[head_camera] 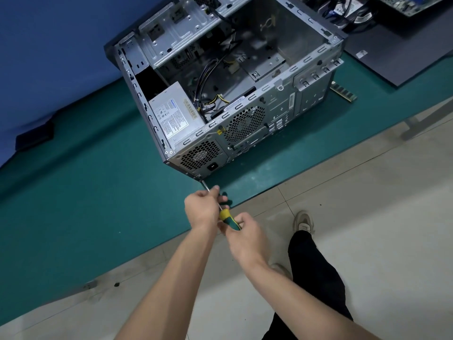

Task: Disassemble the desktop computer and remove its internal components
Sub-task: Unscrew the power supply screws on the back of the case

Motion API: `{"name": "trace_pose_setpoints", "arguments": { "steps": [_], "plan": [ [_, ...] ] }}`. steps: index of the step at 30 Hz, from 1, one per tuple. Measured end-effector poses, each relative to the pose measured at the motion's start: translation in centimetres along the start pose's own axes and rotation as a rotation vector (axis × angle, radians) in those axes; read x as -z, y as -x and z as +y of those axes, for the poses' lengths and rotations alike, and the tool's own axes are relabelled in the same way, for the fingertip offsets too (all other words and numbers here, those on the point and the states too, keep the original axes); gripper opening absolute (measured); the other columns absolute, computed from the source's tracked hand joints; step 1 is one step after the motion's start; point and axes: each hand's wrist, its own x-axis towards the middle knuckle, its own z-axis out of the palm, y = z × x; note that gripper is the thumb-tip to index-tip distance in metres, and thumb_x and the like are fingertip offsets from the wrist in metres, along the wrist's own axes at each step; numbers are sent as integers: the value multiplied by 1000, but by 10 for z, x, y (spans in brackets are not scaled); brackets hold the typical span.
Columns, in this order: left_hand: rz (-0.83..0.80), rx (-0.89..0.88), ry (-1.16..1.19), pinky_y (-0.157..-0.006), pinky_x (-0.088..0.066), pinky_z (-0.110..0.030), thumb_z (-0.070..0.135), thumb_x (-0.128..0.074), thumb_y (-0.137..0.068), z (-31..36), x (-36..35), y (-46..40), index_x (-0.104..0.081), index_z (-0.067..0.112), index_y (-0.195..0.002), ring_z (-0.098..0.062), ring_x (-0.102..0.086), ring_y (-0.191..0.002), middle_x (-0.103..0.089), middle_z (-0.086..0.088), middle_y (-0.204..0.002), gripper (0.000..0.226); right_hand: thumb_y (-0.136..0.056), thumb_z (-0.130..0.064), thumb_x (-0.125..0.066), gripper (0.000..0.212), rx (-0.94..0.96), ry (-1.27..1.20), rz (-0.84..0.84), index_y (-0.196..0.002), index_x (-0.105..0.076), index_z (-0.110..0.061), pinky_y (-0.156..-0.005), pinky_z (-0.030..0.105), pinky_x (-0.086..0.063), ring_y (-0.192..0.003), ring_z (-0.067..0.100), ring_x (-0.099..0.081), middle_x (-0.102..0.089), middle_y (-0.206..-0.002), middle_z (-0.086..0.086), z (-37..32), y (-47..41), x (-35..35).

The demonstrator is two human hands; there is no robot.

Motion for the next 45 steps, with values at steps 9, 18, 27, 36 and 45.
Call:
{"name": "trace_pose_setpoints", "arguments": {
  "steps": [9, 18, 27, 36, 45],
  "plan": [
    [-84, 71, 133, -44, -54, -32, 1, -34, -97, 4, -1, 3, -50, -3, -84, -22, -62, -40, -63, -20, -65, 21, -98, -27, -44, 24, -75, -287, -529, -78, -51, -15, -57, 26, -42, -60, 19, -60, -66, -76, 4, -10, -6, 26],
    [-85, 99, 114, -42, -54, -32, 7, -35, -100, 10, -5, 4, -47, -1, -83, -21, -62, -40, -63, -19, -62, 22, -88, -37, -56, 21, -116, -256, -566, -93, -51, -18, -53, 25, -43, -59, 15, -60, -63, -77, -1, -17, -7, 27],
    [-57, 78, -50, -47, -53, -32, 1, -48, -94, 20, 2, 2, -51, 0, -86, -21, -57, -36, -60, -15, -61, 9, -87, -34, -62, 21, -86, -271, -499, -86, -51, -16, -56, 26, -43, -54, 13, -58, -62, -74, -1, -13, -14, 28],
    [7, -99, -282, -64, -56, -38, 19, -64, -87, 7, 7, 2, -63, 7, -59, -25, -62, -54, -68, -7, -57, 30, -81, -31, -69, 32, 5, -221, -362, -61, -46, -22, -51, 24, -36, -53, 15, -45, -50, -55, -2, -15, -22, 26],
    [-56, 19, 164, -44, -51, -23, 4, -52, -93, 3, 0, 8, -58, 1, -76, -14, -58, -42, -63, -10, -59, 18, -90, -22, -62, 21, -102, -336, -595, -73, -58, -10, -50, 23, -49, -48, 18, -59, -63, -62, 10, -24, -25, 43]
  ]
}}
